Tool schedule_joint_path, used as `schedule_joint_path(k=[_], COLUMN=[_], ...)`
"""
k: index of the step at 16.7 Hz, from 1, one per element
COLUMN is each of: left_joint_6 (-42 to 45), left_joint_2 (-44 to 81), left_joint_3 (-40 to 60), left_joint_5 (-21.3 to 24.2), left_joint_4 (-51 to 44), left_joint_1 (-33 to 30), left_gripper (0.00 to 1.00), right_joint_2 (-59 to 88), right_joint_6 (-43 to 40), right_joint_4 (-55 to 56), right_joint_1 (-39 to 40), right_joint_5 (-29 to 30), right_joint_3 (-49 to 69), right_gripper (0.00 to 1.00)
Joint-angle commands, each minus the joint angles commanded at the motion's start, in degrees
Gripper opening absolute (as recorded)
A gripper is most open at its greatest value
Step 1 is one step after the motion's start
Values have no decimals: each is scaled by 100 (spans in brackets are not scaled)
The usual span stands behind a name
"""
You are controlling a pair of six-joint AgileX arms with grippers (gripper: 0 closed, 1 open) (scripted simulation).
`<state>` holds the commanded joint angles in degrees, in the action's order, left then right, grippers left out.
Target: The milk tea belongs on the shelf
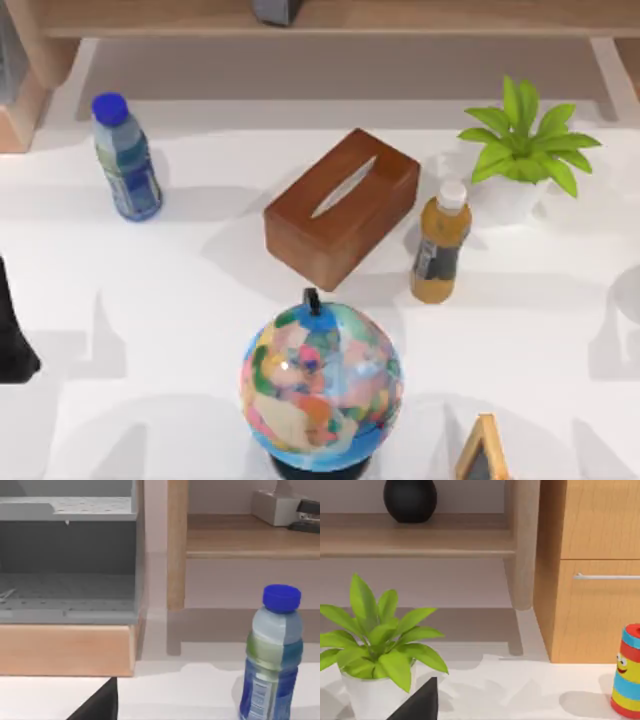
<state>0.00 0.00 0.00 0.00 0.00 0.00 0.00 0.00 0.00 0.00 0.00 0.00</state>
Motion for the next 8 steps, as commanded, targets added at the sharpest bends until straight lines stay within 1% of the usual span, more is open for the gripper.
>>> schedule_joint_path(k=[4,8], left_joint_6=[0,0], left_joint_2=[0,0], left_joint_3=[0,0], left_joint_5=[0,0], left_joint_4=[0,0], left_joint_1=[0,0], left_gripper=[100,100], right_joint_2=[177,1266], right_joint_6=[-12,-78], right_joint_4=[174,1196], right_joint_1=[-106,-681], right_joint_5=[-101,-648], right_joint_3=[23,149], right_gripper=[100,100])
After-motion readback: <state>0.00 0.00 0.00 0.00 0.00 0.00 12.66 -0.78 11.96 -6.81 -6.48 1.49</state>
